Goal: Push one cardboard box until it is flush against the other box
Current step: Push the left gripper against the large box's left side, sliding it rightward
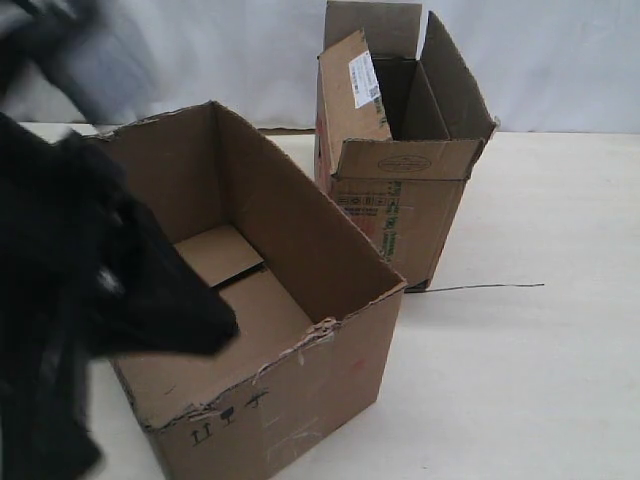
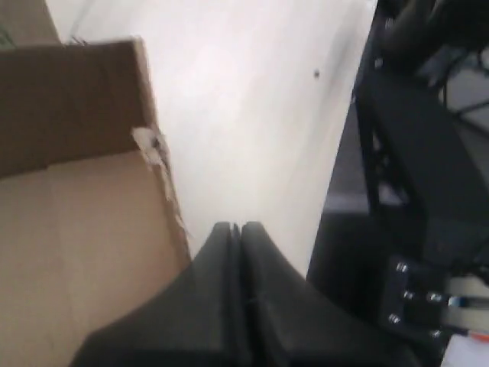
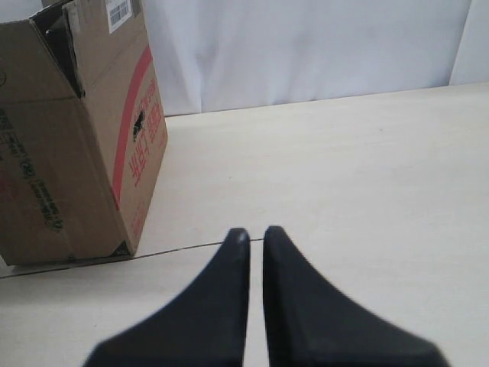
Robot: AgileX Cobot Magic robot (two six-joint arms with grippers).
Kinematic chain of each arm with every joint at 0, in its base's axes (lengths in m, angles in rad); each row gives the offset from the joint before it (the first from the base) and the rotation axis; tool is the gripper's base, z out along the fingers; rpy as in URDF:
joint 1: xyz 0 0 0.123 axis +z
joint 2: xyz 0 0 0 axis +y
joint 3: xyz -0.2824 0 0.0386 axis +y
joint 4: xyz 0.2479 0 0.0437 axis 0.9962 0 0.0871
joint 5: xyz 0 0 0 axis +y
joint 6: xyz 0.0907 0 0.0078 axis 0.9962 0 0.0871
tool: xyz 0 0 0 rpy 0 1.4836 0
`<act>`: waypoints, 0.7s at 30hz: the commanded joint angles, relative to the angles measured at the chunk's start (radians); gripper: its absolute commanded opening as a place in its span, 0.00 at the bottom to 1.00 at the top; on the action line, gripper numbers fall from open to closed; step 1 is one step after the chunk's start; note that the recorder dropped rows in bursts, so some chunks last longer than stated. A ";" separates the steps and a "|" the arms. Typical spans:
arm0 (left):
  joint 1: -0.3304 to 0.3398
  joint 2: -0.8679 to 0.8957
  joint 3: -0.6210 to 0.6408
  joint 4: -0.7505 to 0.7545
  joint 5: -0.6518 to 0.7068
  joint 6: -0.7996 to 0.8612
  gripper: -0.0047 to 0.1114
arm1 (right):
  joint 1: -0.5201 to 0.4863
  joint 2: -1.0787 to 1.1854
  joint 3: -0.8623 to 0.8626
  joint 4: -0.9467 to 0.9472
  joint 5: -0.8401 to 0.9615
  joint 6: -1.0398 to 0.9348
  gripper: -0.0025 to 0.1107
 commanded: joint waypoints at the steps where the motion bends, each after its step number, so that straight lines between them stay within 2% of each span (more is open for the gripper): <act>1: -0.332 0.131 -0.005 0.471 -0.021 -0.427 0.04 | 0.002 -0.004 0.003 0.005 -0.001 -0.001 0.07; 2: -0.384 0.161 -0.005 0.541 -0.004 -0.496 0.04 | 0.002 -0.004 0.003 0.005 -0.001 -0.001 0.07; 4: -0.446 0.206 -0.005 0.581 0.002 -0.563 0.04 | 0.002 -0.004 0.003 0.005 -0.001 -0.001 0.07; 7: -0.466 0.251 -0.005 0.598 0.018 -0.599 0.04 | 0.002 -0.004 0.003 0.005 -0.001 -0.001 0.07; 10: -0.466 0.289 0.030 0.800 0.077 -0.723 0.04 | 0.002 -0.004 0.003 0.005 -0.001 -0.001 0.07; 12: -0.445 0.298 0.085 0.912 0.074 -0.792 0.04 | 0.002 -0.004 0.003 0.005 -0.001 -0.001 0.07; 16: -0.349 0.298 0.182 0.923 0.009 -0.797 0.04 | 0.002 -0.004 0.003 0.005 -0.001 -0.001 0.07; 21: -0.266 0.298 0.195 0.954 -0.067 -0.792 0.04 | 0.002 -0.004 0.003 0.005 -0.001 -0.001 0.07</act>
